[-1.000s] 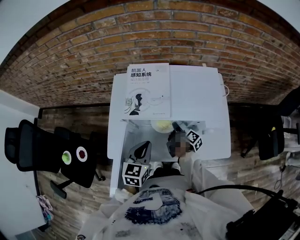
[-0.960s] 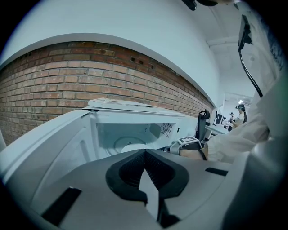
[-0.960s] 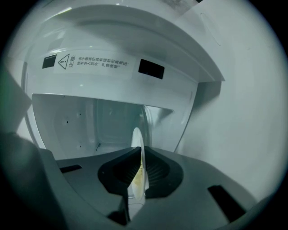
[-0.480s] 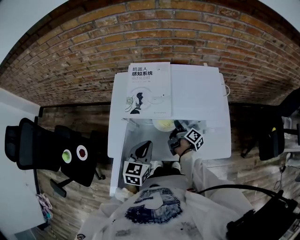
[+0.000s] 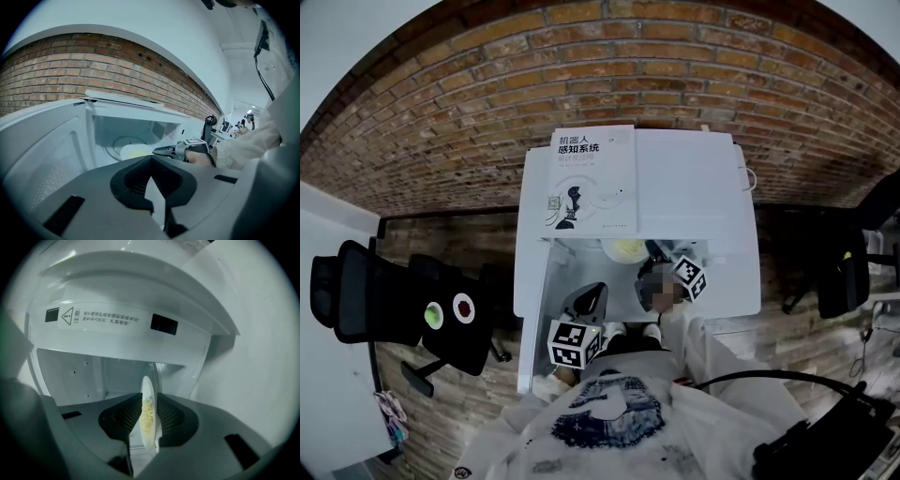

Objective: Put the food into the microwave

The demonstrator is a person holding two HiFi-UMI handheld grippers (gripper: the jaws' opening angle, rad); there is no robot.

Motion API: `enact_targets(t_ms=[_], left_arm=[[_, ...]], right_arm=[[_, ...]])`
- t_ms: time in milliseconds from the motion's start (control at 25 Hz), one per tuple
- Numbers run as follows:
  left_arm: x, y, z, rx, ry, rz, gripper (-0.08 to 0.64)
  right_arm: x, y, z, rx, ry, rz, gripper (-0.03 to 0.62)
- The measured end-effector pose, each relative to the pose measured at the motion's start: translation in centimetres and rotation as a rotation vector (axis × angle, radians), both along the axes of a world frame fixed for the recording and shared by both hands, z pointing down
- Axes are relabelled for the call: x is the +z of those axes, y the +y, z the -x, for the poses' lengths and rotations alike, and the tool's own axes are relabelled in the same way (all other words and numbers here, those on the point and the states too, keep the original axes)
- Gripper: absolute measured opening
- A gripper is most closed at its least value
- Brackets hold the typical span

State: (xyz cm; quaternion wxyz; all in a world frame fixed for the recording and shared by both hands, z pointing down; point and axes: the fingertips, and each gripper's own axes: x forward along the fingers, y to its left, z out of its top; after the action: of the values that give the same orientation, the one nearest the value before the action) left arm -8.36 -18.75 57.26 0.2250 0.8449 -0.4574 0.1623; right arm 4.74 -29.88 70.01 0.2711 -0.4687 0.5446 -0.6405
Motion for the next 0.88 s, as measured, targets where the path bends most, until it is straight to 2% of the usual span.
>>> enact_targets(t_ms=[120,520,680,880], left_arm=[[0.8,-0.2,-0.2,-0.011,0.018,0.032,0.008],[5.0,-1.7,-2.3,-0.068,0.177,0.198,0.008],[6.4,-2.3,-3.0,-0.073,0.18,0.234,0.008],[6.0,-2.5,-3.4,-0.058,0.161,0.215,0.008]], right_arm=[[-0.1,0.3,-0.2,-0.006,-0.003,-0.001,0.087],[-0.5,3.0,-0.9,-0.046,-0.009,0.015,0.087],[0.2,4.2,-0.8,-0.066,-0.011,0.037,0.086],[0.7,4.9,0.0,-0.099,-0.037,0.054,0.086]])
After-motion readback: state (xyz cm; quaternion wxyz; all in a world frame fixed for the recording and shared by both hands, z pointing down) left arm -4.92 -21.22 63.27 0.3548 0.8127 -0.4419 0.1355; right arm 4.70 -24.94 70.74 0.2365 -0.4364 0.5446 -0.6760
